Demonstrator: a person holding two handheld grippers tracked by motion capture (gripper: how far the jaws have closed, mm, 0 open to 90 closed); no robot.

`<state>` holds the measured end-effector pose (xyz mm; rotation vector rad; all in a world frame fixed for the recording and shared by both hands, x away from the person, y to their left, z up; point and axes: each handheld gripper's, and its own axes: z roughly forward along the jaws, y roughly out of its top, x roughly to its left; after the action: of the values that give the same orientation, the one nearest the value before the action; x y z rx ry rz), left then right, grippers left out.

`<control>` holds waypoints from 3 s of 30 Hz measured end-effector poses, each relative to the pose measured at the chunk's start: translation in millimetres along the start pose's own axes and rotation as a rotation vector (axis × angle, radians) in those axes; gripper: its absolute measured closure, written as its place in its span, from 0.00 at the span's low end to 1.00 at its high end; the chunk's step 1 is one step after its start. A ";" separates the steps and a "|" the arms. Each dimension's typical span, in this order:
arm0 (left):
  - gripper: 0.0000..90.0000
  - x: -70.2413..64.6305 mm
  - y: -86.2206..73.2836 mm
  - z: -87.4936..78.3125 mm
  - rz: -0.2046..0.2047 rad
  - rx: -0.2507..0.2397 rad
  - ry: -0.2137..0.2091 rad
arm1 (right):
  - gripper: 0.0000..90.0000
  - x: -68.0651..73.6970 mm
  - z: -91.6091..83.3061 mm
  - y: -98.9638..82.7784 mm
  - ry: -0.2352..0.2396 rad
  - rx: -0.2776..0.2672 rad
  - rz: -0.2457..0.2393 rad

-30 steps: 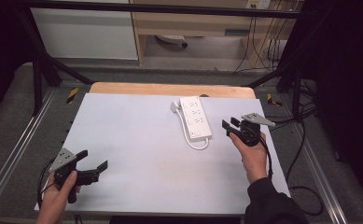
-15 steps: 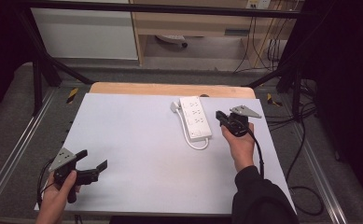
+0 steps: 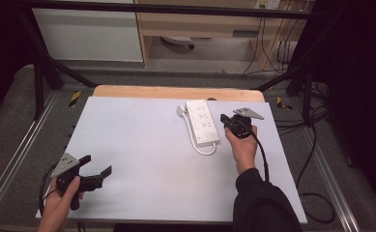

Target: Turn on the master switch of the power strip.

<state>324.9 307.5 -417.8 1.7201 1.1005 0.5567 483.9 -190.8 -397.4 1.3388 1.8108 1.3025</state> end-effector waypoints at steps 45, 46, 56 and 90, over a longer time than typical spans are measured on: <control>0.07 -0.6 0.5 -0.2 0.010 -0.001 -0.003 | 1.00 43.7 27.3 -36.6 0.043 0.157 -0.070; 0.07 -0.5 0.5 -0.3 0.010 -0.001 -0.003 | 1.00 43.6 27.5 -37.4 0.041 0.156 -0.072; 0.07 -0.5 0.6 -0.4 0.010 -0.003 -0.001 | 1.00 46.5 28.0 -40.0 0.045 0.167 -0.076; 0.07 -0.5 0.4 -0.2 0.011 -0.001 0.004 | 1.00 61.4 31.5 -45.8 0.013 0.186 -0.121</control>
<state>324.7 307.1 -417.3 1.7257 1.0937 0.5683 469.1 -124.0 -444.2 1.2940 2.0299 1.1048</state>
